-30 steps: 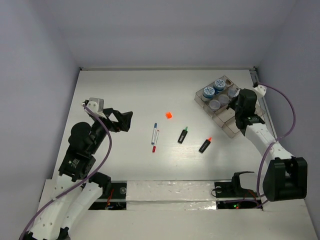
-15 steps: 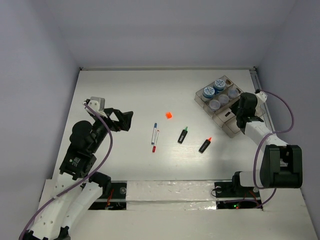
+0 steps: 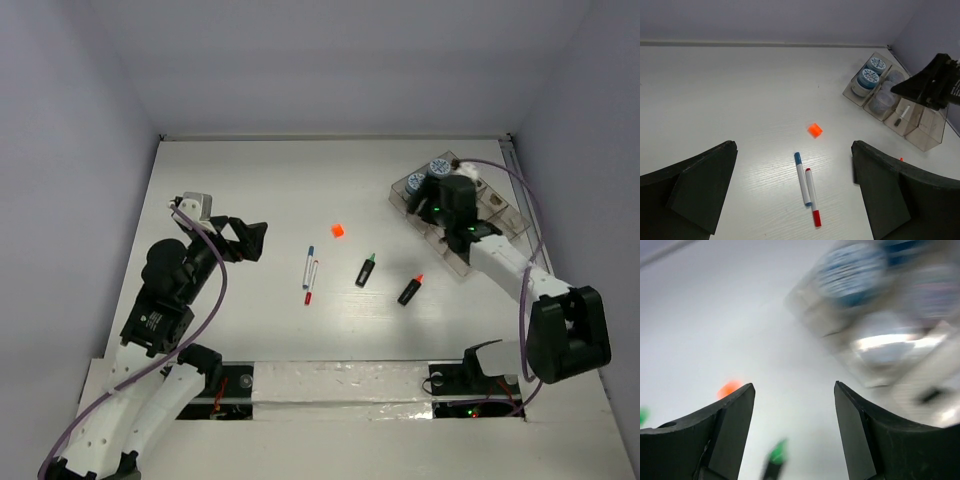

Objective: Sort the stationery into containers
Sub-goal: Move the pen to the center of the board.

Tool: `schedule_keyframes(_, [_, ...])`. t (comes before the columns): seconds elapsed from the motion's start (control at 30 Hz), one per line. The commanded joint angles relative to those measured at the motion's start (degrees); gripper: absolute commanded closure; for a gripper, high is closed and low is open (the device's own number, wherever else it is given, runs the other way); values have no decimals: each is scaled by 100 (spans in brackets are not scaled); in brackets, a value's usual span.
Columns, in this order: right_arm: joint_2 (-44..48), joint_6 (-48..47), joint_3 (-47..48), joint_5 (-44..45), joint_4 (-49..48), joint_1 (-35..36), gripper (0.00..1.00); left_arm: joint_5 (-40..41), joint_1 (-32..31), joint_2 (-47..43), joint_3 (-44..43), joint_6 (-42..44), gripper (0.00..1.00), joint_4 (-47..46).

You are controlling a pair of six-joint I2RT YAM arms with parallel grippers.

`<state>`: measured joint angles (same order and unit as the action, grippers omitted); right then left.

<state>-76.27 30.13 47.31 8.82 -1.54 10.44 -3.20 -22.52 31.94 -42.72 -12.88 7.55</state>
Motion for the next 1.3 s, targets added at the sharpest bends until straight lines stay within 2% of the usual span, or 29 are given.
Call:
schedule_keyframes(0.0, [-168,-543,595,-338,714,1555,29,-40,-33,40,9,75,1,-210])
schedule_keyframes(0.07, [-502,-543,683,-153,918,2370,29,-31,-33,66,9,75,1,-210])
schedule_keyframes(0.2, [-1247,-333,893,233,1225,3461,30,-31,-33,75,9,67,1,-210])
schedule_keyframes(0.33, [-1803,-183,1288,559,1550,4166,33,-31,-33,93,0,75,1,-202])
schedule_keyframes(0.53, [-2410,-34,1570,401,1464,4537,39,-14,-33,84,9,76,1,-201])
schedule_keyframes(0.8, [-2542,63,1676,401,1236,4713,42,-40,-33,75,9,76,1,-201])
schedule_keyframes(1.27, [-2876,37,1984,348,1147,4713,43,-49,-33,31,9,67,1,-201])
